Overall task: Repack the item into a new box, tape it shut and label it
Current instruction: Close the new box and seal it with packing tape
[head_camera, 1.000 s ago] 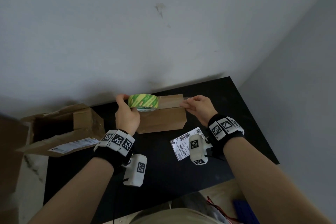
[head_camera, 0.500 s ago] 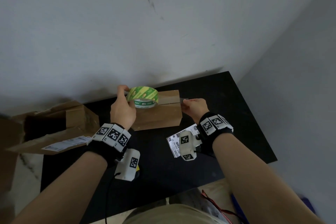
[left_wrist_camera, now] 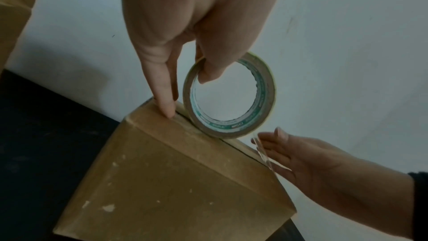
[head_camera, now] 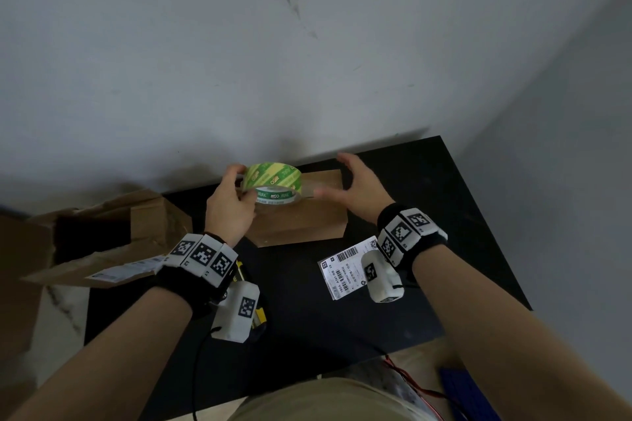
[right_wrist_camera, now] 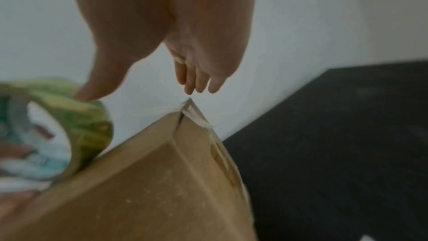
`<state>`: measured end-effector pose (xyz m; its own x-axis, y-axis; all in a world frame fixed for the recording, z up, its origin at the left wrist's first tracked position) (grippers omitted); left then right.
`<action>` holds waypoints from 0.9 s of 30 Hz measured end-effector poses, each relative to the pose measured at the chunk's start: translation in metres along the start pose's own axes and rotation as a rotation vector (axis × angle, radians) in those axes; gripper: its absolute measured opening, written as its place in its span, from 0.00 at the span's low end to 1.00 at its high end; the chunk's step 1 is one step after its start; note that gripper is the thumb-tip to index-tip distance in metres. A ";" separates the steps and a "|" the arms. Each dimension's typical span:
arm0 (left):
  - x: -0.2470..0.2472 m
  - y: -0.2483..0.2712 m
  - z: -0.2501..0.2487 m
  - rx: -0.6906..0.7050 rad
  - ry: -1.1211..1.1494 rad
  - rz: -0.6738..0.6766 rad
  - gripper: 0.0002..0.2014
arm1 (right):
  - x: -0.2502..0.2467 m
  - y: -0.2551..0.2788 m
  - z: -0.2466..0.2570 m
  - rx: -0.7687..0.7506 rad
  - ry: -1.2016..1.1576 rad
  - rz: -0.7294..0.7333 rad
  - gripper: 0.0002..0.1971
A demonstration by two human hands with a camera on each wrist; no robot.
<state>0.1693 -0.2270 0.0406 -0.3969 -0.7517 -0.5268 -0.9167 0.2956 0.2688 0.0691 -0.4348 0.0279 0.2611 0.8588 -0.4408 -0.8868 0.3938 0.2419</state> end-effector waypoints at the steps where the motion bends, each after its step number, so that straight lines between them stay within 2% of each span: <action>1: 0.000 0.000 0.000 0.000 0.008 0.007 0.15 | 0.010 0.001 0.008 -0.048 0.173 0.116 0.54; 3: -0.002 0.001 -0.002 0.002 0.012 0.015 0.15 | 0.028 0.003 0.014 -0.171 0.599 0.286 0.63; 4: -0.002 0.001 -0.003 0.008 0.006 0.019 0.15 | 0.034 0.003 0.013 -0.226 0.749 0.325 0.65; 6: -0.003 0.000 -0.003 0.023 -0.001 0.029 0.15 | 0.038 0.002 0.010 -0.272 0.862 0.333 0.64; 10: -0.001 -0.004 -0.003 0.051 -0.033 0.068 0.15 | 0.040 0.003 0.007 -0.306 0.863 0.309 0.59; 16: 0.002 -0.004 -0.005 0.071 -0.042 0.104 0.15 | 0.047 0.003 -0.007 -0.243 0.695 0.279 0.71; 18: 0.003 -0.006 -0.007 0.066 -0.025 0.112 0.14 | 0.047 0.000 -0.007 -0.250 0.709 0.271 0.69; 21: -0.002 -0.006 -0.020 0.165 -0.065 0.127 0.16 | 0.047 -0.001 -0.005 -0.281 0.797 0.256 0.64; 23: -0.003 -0.006 -0.026 0.206 -0.095 0.244 0.17 | 0.047 0.001 -0.005 -0.287 0.835 0.248 0.62; 25: -0.001 -0.004 -0.027 0.189 -0.124 0.403 0.17 | 0.046 0.003 -0.006 -0.290 0.863 0.250 0.61; 27: -0.001 -0.002 -0.029 0.164 -0.085 0.507 0.16 | 0.044 0.005 -0.007 -0.290 0.876 0.259 0.61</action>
<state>0.1731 -0.2441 0.0642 -0.7875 -0.4428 -0.4287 -0.6019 0.7022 0.3803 0.0737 -0.3971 0.0036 -0.2299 0.3111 -0.9221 -0.9676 0.0286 0.2509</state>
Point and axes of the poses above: each hand's wrist, its own y-axis away from the middle knuckle, its own x-axis out of the palm, z = x × y, the point moved 7 cm from there along -y, towards the middle knuckle, and after that the axes turned 2 degrees about -x, right-handed, at the moved point
